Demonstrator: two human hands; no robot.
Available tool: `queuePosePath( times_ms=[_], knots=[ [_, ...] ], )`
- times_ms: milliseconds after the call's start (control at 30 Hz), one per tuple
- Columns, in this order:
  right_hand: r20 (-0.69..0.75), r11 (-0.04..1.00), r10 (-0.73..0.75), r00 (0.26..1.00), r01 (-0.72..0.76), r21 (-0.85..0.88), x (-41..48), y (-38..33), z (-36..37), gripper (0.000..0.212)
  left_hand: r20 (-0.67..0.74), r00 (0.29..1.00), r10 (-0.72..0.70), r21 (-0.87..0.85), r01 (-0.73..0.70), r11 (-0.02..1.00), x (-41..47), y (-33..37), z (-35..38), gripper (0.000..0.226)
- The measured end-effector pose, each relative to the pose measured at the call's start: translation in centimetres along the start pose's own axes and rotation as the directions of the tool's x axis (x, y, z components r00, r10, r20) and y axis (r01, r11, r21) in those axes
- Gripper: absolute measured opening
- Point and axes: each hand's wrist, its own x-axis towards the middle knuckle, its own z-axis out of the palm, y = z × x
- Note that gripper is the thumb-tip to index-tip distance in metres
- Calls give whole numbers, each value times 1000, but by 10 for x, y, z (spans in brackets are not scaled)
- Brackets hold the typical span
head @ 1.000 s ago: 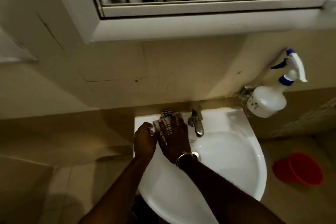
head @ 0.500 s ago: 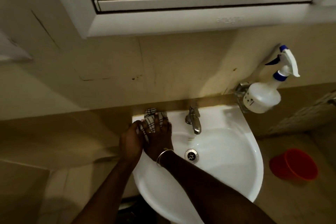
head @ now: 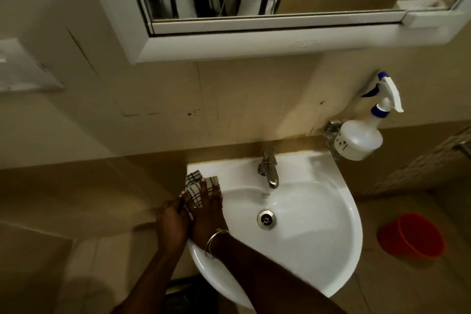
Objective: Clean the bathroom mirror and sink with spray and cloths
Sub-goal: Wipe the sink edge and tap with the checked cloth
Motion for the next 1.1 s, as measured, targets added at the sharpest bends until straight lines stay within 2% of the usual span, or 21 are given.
queuePosePath(
  times_ms=[133, 233, 367, 533, 667, 833, 1100],
  knots=[
    [-60, 996, 15, 998, -10, 88, -12, -2, 19, 55, 32, 998, -58, -112, 61, 992, -16, -2, -6, 31],
    [-4, 989, 56, 998, -55, 137, -26, -7, 21, 58, 49, 993, -103, -135, 108, 985, -28, -8, -8, 29],
    [62, 972, 89, 994, -101, 215, -50, -18, 12, 69, 41, 995, -90, -106, 94, 990, -49, -6, -14, 32],
    [127, 984, 62, 990, -82, 161, -74, -16, 14, 61, 74, 984, -159, -101, 166, 981, -79, -11, -18, 31],
    [149, 985, 28, 988, -53, 164, -96, -12, 11, 59, 82, 988, -131, -122, 141, 982, -104, -12, -23, 32],
    [137, 985, -32, 990, 8, 172, -121, 0, 9, 60, 117, 984, -130, -81, 140, 987, -129, -15, -20, 38],
    [192, 994, -53, 980, 34, 100, -147, 13, 5, 70, 115, 983, -142, -51, 148, 988, -163, -3, -15, 28]
  ],
)
